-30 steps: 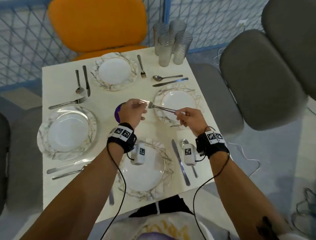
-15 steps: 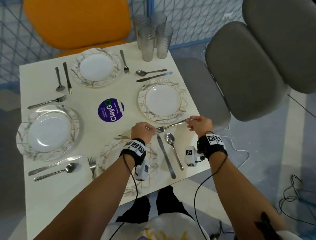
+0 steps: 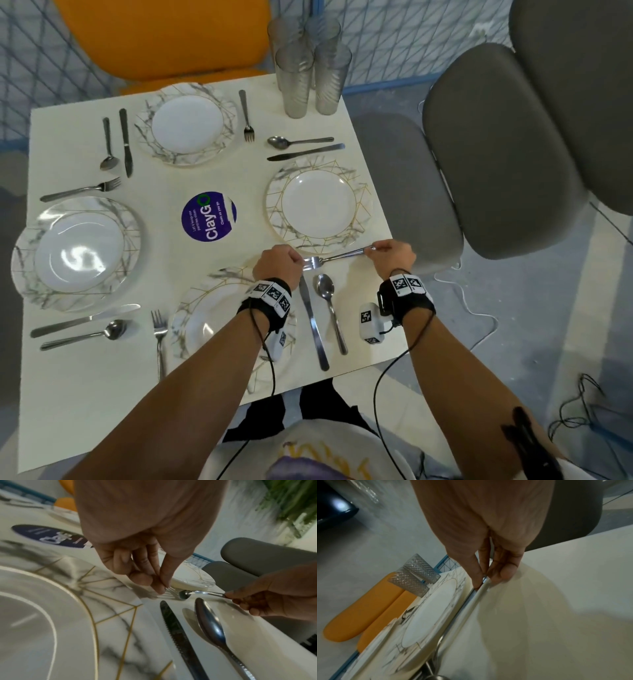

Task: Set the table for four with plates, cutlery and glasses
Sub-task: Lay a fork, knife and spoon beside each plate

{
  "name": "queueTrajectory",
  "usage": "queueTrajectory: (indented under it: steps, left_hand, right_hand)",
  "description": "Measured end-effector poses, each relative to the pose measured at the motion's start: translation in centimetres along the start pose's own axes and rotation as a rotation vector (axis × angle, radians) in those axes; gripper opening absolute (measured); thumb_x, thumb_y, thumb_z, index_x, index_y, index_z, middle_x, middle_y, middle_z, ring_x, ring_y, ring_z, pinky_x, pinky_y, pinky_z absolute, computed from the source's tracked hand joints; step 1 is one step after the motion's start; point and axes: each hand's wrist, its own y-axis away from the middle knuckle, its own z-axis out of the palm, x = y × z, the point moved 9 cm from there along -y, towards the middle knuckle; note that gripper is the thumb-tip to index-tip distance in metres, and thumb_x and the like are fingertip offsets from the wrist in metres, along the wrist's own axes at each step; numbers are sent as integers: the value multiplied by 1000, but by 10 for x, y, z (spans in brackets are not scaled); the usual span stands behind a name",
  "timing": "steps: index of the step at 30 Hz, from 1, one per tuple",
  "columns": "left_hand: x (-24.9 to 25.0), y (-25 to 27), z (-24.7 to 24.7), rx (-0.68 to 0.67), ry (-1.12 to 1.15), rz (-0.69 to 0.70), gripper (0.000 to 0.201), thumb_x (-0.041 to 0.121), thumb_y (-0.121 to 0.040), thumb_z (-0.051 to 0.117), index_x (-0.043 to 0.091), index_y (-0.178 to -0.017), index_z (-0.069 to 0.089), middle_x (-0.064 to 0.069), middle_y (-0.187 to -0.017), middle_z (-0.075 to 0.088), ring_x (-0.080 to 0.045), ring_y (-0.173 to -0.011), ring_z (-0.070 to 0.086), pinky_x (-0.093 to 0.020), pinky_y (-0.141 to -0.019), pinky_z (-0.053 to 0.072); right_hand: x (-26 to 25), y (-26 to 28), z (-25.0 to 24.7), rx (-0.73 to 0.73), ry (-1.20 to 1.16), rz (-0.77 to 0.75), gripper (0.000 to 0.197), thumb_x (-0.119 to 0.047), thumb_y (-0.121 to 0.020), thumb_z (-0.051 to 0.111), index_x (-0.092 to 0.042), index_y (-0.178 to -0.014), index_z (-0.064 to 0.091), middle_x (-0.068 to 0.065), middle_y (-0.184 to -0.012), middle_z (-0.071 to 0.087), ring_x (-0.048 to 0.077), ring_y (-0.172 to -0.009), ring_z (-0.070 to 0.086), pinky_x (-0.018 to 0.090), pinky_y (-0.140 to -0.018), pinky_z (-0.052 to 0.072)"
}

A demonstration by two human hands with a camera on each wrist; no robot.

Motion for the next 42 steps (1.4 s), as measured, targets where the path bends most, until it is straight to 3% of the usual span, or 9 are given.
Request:
queueTrajectory:
  steps: [9,16,22,31,38,42]
  left_hand:
    - [7,-3,3,-1,-89,16,9,34,-93,69,28,-88,72,5,-94,72,-22,-81,65,-28,-65,47]
    - [3,-3,4,-6,-30,5,9,37,-92,75,30,-89,71,8,-91,70,-18,-83,61,-29,-68,43]
    - [1,-4,7,-25,-27,-2,10,39,-91,76,30,-91,73,6,-93,74,-20,-85,68,-29,-68,46]
    - [1,-5,5,-20,-9,9,13,41,-90,76,28,-93,74,7,-91,74,-20,-84,68,-29,-70,49]
    - [0,-3,-2,-22,-1,4,10,39,-93,72,30,-93,73,9,-91,73,-17,-83,68,-28,-67,48]
    - [1,-1,-9,3,-10,12,13,37,-97,63,30,-95,74,8,-90,73,-19,-82,68,-29,-68,52]
  right_hand:
    - [0,-10,1,14,20,-29,22,-26,-76,86,-13,-91,78,6,-90,77,22,-96,70,35,-94,57]
    - [2,-11,3,8,28,-32,23,-28,-77,85,-15,-94,77,2,-89,76,22,-102,67,29,-92,54]
    - [3,-11,3,10,20,-19,24,-27,-77,85,-14,-95,76,-2,-81,71,20,-97,68,25,-86,53]
    - [5,-14,6,5,35,-19,20,-28,-77,86,-18,-90,75,1,-85,74,21,-100,67,31,-91,56]
    - [3,-10,3,-1,46,-9,20,-28,-80,83,-17,-95,75,3,-93,74,21,-101,65,23,-83,50]
    - [1,-8,1,4,77,-9,14,-24,-84,76,-19,-97,74,4,-96,75,24,-107,65,23,-85,48]
